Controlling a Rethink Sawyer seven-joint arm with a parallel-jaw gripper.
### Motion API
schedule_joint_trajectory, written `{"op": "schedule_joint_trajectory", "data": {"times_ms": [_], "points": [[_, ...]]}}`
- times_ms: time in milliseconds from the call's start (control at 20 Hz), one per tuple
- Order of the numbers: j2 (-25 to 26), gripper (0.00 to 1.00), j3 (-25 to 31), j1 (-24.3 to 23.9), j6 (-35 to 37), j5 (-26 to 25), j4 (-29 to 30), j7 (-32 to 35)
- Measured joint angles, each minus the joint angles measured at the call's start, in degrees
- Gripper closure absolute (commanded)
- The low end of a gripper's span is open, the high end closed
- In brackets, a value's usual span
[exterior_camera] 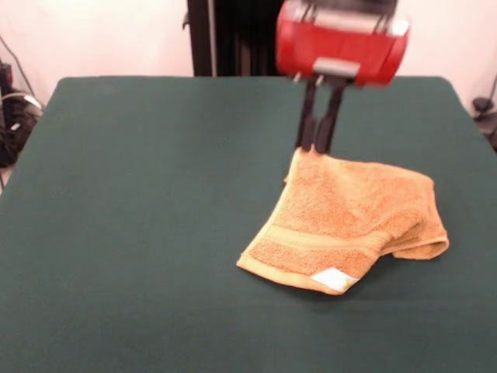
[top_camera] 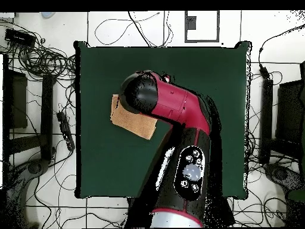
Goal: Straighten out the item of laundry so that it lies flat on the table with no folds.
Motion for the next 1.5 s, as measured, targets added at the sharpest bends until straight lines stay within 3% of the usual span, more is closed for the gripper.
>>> {"op": "schedule_joint_trajectory", "data": {"times_ms": [200, 250, 1100, 1500], "points": [[3.82, 1.00, 1.21, -1.46, -4.34, -0.12, -0.02, 0.00], [5.47, 0.00, 1.52, -1.90, -5.13, -0.16, -0.03, 0.00], [8.45, 0.00, 2.73, -2.40, -6.09, -0.18, -0.16, 0.00], [12.05, 0.00, 2.86, -2.58, -8.92, -0.16, -3.75, 0.00]]}}
